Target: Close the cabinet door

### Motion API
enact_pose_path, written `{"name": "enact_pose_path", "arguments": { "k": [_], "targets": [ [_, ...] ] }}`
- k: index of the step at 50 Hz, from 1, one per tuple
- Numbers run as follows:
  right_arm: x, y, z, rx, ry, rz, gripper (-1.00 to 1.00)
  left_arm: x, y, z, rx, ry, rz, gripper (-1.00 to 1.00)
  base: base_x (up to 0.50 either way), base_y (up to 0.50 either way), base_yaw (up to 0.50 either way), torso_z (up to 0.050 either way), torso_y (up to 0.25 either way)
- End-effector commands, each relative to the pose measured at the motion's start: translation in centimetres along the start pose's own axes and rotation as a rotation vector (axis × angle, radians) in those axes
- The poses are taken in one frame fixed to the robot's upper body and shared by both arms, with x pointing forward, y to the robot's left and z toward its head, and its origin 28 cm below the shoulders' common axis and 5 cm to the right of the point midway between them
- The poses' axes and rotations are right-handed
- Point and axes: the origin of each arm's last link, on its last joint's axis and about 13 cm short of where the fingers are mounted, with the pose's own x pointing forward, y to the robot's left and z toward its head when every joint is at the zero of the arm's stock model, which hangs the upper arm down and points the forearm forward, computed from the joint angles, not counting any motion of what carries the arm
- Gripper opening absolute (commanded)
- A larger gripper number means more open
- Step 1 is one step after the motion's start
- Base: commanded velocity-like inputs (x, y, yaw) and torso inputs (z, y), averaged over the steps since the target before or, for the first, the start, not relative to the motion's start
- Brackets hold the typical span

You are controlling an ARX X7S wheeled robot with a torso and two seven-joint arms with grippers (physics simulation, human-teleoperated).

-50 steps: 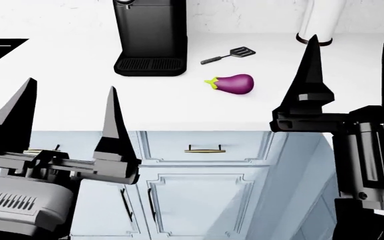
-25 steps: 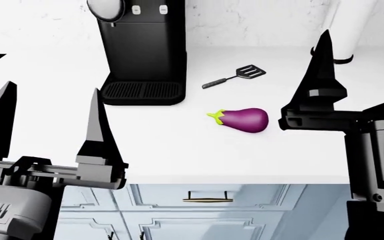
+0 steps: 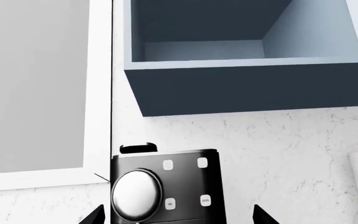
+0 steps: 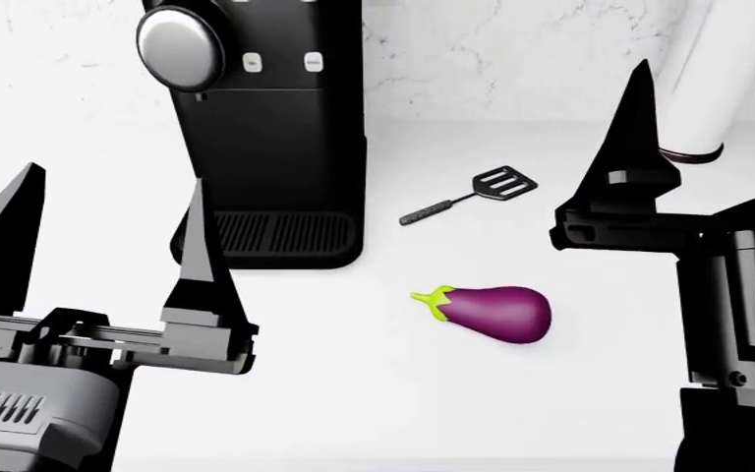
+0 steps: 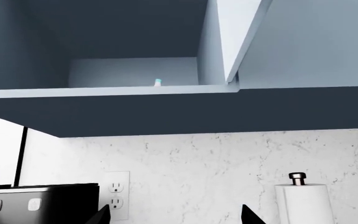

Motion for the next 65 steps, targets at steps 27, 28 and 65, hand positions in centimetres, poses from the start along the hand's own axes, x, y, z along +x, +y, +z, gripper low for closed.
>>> {"name": "enact_pose_path", "arguments": {
  "k": [27, 28, 65],
  "targets": [
    [0.3, -0.2, -0.1, -0.007, -0.007, -0.044, 1.0, 0.0, 0.0, -0.1, -0.004, 0.0, -0.018, 1.0, 0.11, -0.1, 0.0, 0.05, 0.0],
    [0.3, -0.2, -0.1, -0.007, -0.007, -0.044, 1.0, 0.0, 0.0, -0.1, -0.004, 0.0, -0.018, 1.0, 0.0, 0.0, 0.0, 0.05, 0.0],
    [-0.2, -5.6, 3.7, -0.166, -0.107, -0.266, 1.0, 0.1, 0.7, 0.4, -0.121, 0.043, -0.04, 1.0, 0.0, 0.0, 0.0, 0.023, 0.0]
  ]
}}
